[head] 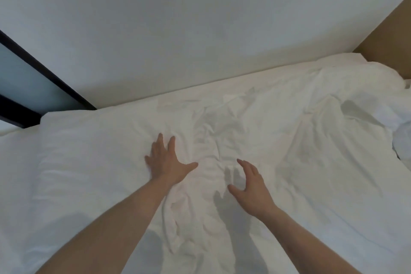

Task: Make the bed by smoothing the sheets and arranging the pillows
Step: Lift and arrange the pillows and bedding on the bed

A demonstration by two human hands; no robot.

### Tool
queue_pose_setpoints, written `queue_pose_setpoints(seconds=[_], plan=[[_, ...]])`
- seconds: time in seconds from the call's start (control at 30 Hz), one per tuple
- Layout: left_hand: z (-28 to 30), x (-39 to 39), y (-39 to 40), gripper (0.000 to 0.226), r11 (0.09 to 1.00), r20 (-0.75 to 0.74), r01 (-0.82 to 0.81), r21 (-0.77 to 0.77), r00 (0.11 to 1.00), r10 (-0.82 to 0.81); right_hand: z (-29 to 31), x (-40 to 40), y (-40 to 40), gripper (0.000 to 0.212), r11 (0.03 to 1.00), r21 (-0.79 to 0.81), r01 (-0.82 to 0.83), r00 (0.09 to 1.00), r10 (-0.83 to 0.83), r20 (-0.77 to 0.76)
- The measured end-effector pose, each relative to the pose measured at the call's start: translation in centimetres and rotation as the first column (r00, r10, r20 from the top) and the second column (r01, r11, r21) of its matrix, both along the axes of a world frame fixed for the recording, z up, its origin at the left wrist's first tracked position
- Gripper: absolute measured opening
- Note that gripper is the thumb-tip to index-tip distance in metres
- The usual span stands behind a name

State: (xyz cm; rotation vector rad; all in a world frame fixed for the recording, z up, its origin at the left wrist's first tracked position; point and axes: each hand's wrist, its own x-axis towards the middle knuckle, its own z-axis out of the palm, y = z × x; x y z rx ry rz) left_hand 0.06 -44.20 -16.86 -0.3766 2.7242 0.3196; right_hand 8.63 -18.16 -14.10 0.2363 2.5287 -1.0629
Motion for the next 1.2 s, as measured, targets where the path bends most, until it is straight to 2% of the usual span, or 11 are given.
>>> queue_pose_setpoints(seconds=[0.07, 0.2, 0.33, 0.43, 0.53, 0.7, 0.8, 1.2], plan=[[-2.5, 0.4, -1.8, 0.120, 0.995, 0.029, -0.019, -0.101, 0.999, 0.022, 0.1, -3.6, -0.1, 0.084, 0.997, 0.045, -0.057, 0.997, 0.059, -0.044], [-7.0, 1.5, -6.1, 0.106, 0.956, -0.042, -0.082, -0.280, 0.996, 0.073, -2.8, -10.1, -0.4, 0.084, 0.970, 0.221, -0.106, 0.974, 0.146, -0.172], [-10.7, 0.8, -5.7, 0.103, 0.962, -0.119, -0.135, -0.237, 0.987, 0.109, -9.6, -14.3, -0.2, 0.084, 0.915, 0.379, -0.138, 0.962, 0.214, -0.167], [-13.7, -0.7, -5.2, 0.104, 0.970, -0.258, -0.165, -0.180, 0.959, 0.115, -15.7, -14.2, -0.3, 0.083, 0.875, 0.461, -0.149, 0.948, 0.260, -0.186], [-16.6, -2.4, -6.0, 0.104, 0.973, -0.378, -0.181, -0.146, 0.919, 0.114, -19.7, -15.0, -1.2, 0.084, 0.890, 0.449, -0.083, 0.936, 0.224, -0.271], [-18.2, -3.4, -6.0, 0.102, 0.962, -0.348, -0.229, -0.152, 0.923, 0.164, -21.8, -16.3, -1.4, 0.084, 0.889, 0.449, -0.087, 0.931, 0.233, -0.282], [-18.2, -3.6, -6.2, 0.095, 0.963, -0.402, -0.235, -0.134, 0.901, 0.164, -21.4, -16.4, -1.9, 0.085, 0.899, 0.432, -0.079, 0.939, 0.213, -0.271], [-17.5, -3.4, -6.0, 0.094, 0.962, -0.304, -0.263, -0.079, 0.925, 0.228, -21.7, -16.2, -1.8, 0.082, 0.878, 0.475, -0.060, 0.933, 0.218, -0.286]])
